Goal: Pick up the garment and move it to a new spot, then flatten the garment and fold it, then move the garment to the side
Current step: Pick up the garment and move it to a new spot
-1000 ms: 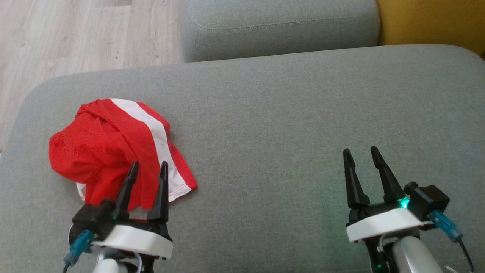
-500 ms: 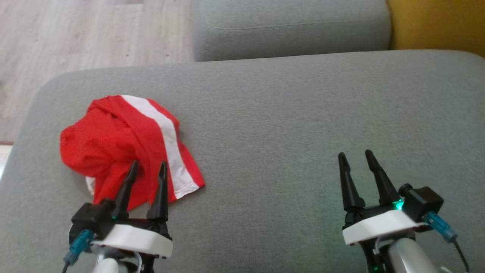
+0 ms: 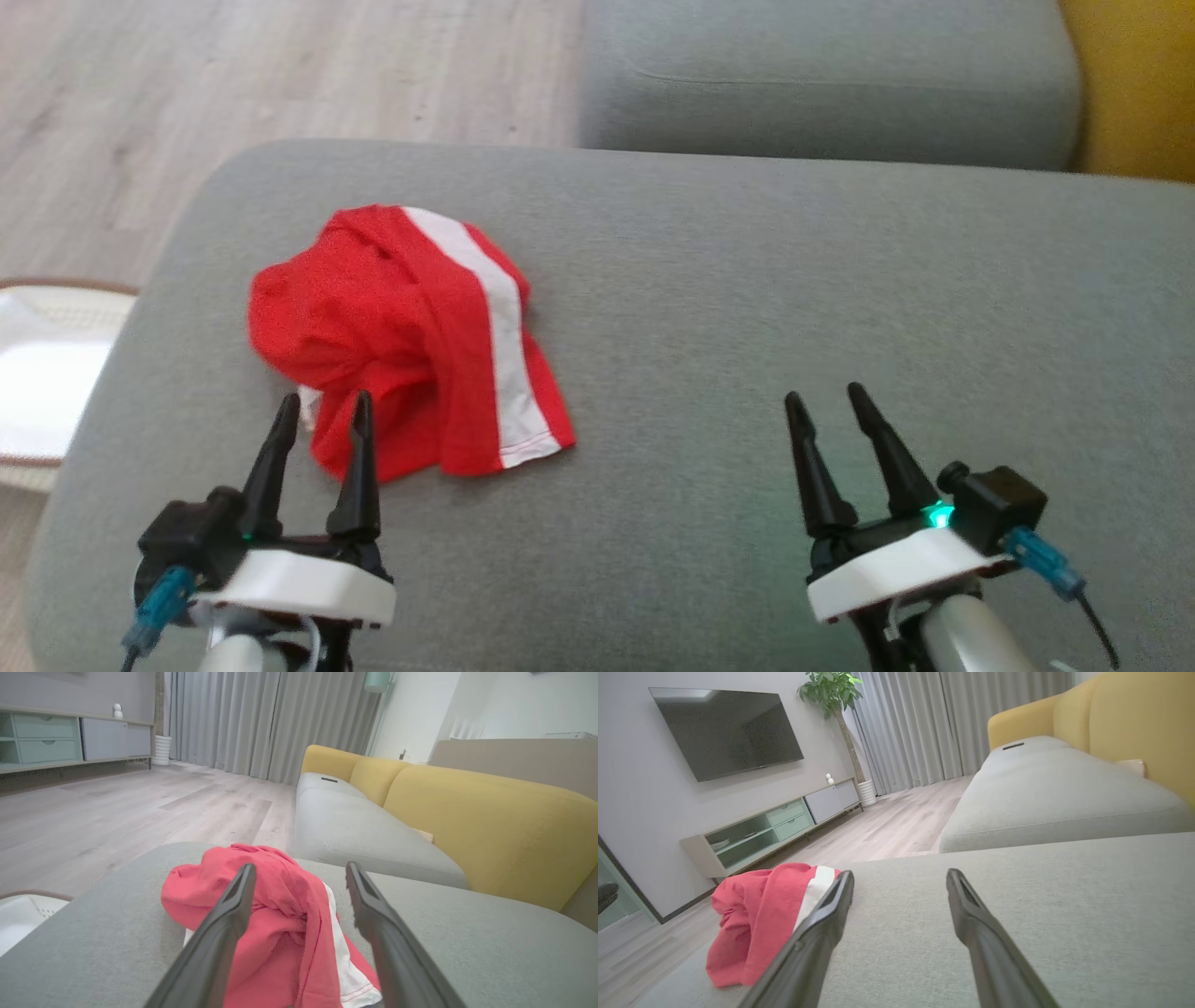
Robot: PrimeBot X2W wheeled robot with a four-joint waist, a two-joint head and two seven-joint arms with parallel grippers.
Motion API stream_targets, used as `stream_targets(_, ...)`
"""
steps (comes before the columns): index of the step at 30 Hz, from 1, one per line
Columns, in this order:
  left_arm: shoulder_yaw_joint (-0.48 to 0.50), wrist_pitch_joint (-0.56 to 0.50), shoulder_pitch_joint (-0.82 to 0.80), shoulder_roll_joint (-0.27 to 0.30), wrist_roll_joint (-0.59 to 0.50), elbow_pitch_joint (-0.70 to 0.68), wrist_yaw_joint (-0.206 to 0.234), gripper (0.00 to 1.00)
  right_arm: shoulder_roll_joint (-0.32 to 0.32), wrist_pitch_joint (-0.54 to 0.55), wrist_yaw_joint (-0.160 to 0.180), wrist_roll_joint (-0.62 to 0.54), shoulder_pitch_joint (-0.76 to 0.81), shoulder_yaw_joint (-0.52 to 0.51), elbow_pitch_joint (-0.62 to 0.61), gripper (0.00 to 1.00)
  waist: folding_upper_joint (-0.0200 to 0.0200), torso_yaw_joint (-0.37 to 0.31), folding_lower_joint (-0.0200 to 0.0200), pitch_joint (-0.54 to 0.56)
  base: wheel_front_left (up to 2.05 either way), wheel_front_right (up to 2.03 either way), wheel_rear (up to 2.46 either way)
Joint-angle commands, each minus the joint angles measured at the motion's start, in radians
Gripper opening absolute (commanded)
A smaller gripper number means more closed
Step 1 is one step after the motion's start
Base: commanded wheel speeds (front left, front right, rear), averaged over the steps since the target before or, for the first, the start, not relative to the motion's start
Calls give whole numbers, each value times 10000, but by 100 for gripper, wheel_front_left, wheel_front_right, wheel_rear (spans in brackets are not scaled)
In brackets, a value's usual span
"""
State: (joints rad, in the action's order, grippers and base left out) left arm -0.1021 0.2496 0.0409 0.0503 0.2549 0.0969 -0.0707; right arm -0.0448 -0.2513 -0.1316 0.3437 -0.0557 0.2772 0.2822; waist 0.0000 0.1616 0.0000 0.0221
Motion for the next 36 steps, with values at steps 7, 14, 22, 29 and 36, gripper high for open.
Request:
stream_targets(7,589,122,-235,-1,-145,-359,-103,100,-54,-105,9,224,-475,684,-202,100,0,856,0,153,0,0,0)
stream_targets(14,750,122,-177,-1,-159,-229,-153,100,-54,-105,9,397,-444,977,-152,100,0,1368,0,240,0,0,0)
stream_targets(22,900,122,-102,-1,-184,-209,-191,100,-54,-105,9,491,-455,1158,-166,100,0,1474,0,222,0,0,0)
stream_targets(29,1080,122,-199,-1,-211,-140,-214,100,-54,-105,9,477,-498,1212,-144,100,0,1273,0,122,0,0,0)
stream_targets(36,1355,122,-1237,241,-672,140,-465,100,-54,-105,9,169,-848,954,-256,100,0,736,0,-723,0,0,0)
